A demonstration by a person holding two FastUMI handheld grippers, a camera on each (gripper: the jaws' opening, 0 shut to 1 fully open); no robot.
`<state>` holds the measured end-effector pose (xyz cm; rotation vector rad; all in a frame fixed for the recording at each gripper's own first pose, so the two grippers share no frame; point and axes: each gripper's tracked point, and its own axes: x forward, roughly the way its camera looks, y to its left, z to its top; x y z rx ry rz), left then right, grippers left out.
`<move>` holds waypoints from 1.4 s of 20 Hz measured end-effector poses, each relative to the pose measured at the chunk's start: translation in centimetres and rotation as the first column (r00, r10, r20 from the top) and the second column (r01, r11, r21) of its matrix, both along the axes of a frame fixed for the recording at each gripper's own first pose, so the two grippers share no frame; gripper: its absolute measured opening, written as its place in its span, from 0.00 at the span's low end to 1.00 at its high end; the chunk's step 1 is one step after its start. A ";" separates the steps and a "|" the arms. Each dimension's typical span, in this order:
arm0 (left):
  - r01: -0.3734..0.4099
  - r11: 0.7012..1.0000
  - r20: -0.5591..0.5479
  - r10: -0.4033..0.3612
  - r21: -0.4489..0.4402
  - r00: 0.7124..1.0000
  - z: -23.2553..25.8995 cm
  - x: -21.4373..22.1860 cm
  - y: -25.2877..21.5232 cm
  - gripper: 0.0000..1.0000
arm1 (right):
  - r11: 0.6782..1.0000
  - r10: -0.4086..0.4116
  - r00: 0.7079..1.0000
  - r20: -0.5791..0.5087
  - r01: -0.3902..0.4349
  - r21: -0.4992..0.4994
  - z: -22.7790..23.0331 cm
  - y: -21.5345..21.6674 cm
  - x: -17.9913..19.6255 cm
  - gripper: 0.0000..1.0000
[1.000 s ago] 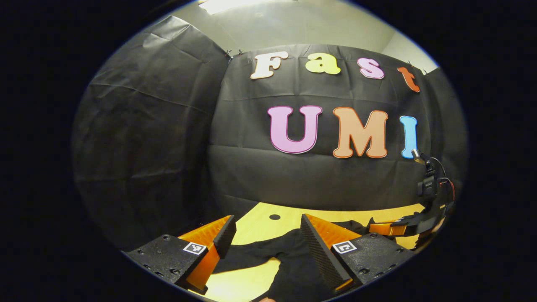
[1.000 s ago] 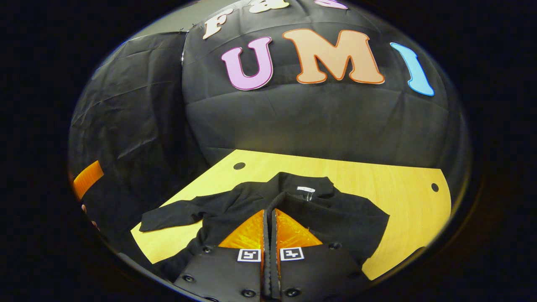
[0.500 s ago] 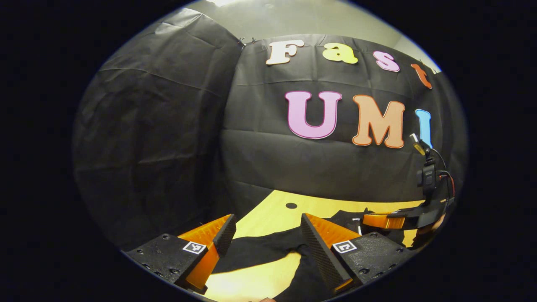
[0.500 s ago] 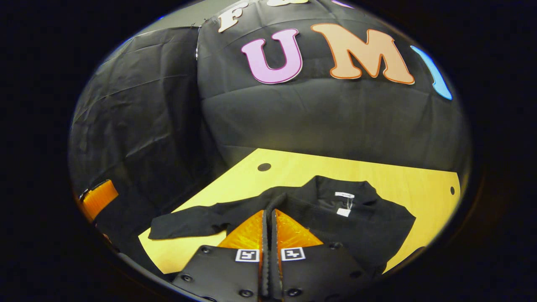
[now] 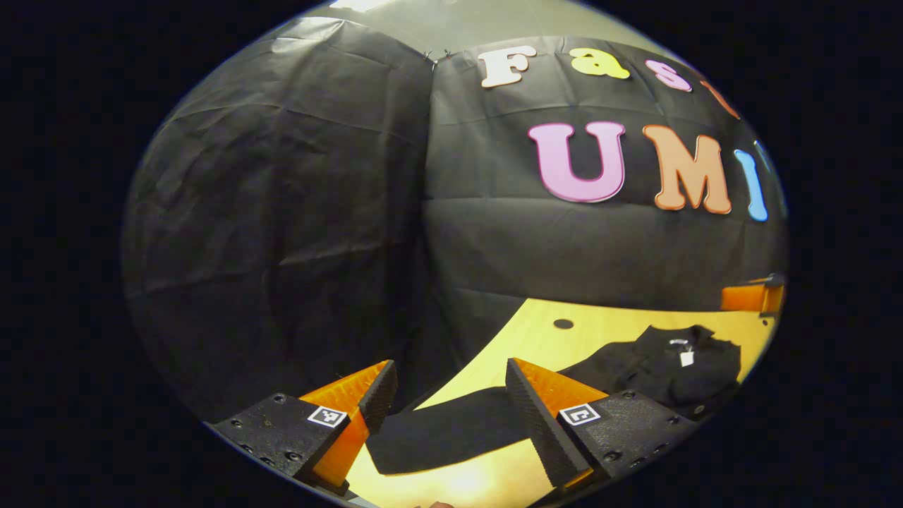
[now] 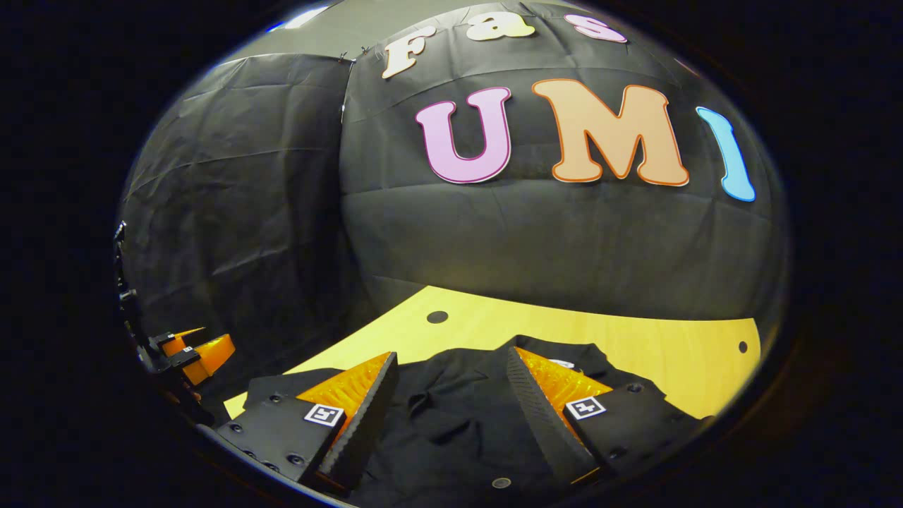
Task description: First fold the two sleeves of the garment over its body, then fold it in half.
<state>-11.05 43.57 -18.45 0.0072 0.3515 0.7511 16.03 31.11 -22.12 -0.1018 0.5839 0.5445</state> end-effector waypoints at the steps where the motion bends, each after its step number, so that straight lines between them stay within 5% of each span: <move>1: -0.016 1.000 -0.025 0.016 -0.002 1.000 -1.2 -0.6 0.7 0.92 | 1.000 -0.010 1.000 0.004 0.010 -0.016 -0.1 -0.7 -0.1 0.98; 13: -0.166 0.972 -0.256 0.120 -0.169 0.959 -13.0 -5.3 3.6 0.93 | 0.993 -0.068 0.997 -0.021 0.066 -0.098 -1.3 -3.9 -2.0 0.98; 20: -0.240 0.937 -0.309 0.158 -0.252 0.938 -17.3 -5.2 3.7 0.93 | 0.989 -0.091 0.996 -0.017 0.088 -0.117 -1.1 -5.0 -1.7 0.98; 24: -0.199 0.942 -0.251 0.131 -0.269 0.959 -17.2 -4.8 3.7 0.93 | 0.986 -0.115 0.993 -0.004 0.114 -0.123 -0.5 -6.4 -1.7 0.98; 28: -0.150 0.954 -0.300 0.067 -0.261 0.952 -18.3 -2.6 2.2 0.25 | 0.985 -0.138 0.990 -0.023 0.135 -0.108 -0.7 -7.8 -2.4 0.98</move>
